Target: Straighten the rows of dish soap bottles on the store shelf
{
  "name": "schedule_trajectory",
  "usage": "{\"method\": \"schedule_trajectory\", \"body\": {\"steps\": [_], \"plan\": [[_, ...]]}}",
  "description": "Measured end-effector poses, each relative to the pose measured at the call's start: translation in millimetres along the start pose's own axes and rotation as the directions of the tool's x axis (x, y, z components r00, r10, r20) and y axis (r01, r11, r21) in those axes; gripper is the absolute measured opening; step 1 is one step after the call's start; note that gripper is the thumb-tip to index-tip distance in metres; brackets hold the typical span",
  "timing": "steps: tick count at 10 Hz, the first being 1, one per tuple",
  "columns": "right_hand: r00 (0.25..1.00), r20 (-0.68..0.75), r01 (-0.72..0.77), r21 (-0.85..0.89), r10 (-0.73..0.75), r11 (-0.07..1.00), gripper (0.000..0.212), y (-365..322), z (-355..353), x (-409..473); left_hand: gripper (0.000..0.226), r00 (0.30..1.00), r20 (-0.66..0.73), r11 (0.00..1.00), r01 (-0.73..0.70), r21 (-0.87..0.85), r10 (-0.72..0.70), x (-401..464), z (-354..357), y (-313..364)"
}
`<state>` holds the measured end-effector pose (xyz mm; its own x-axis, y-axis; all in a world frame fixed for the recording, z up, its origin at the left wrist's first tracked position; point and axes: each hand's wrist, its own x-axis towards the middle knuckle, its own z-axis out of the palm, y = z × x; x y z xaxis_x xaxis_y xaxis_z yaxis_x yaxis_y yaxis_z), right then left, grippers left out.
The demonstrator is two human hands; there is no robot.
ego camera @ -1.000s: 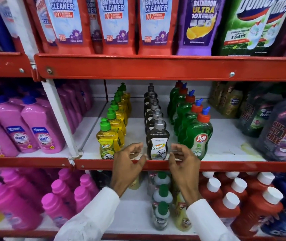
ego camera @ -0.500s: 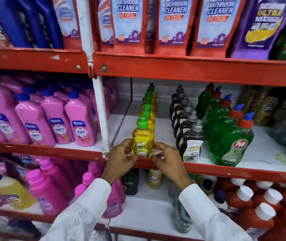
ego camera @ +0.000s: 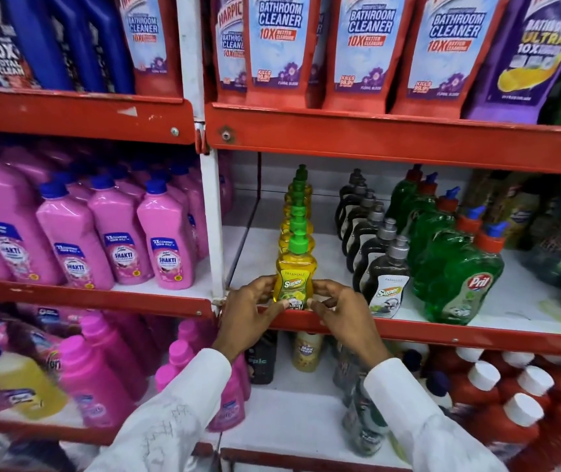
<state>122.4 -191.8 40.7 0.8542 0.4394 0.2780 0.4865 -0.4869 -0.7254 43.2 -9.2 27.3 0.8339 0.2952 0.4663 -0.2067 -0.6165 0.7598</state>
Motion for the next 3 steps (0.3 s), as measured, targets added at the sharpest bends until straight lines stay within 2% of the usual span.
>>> {"method": "schedule_trajectory", "body": {"steps": [1, 2, 3], "plan": [[1.000, -0.017, 0.010, -0.008, -0.010, 1.000, 0.037, 0.6, 0.6, -3.8, 0.046, 1.000, 0.020, 1.000, 0.016, -0.019, -0.015, 0.5, 0.0, 0.8], [0.997, -0.074, -0.014, 0.073, 0.020, 0.997, 0.035, -6.7, -6.2, -12.8, 0.049, 0.998, 0.051, 0.999, 0.049, -0.022, -0.048, -1.5, -3.2, 5.1], [0.901, -0.432, 0.058, 0.198, 0.034, 0.978, 0.025, -18.2, -37.2, -39.1, 0.053, 0.993, -0.116, 0.995, 0.006, 0.095, 0.005, -2.7, -7.7, 22.6]]}}
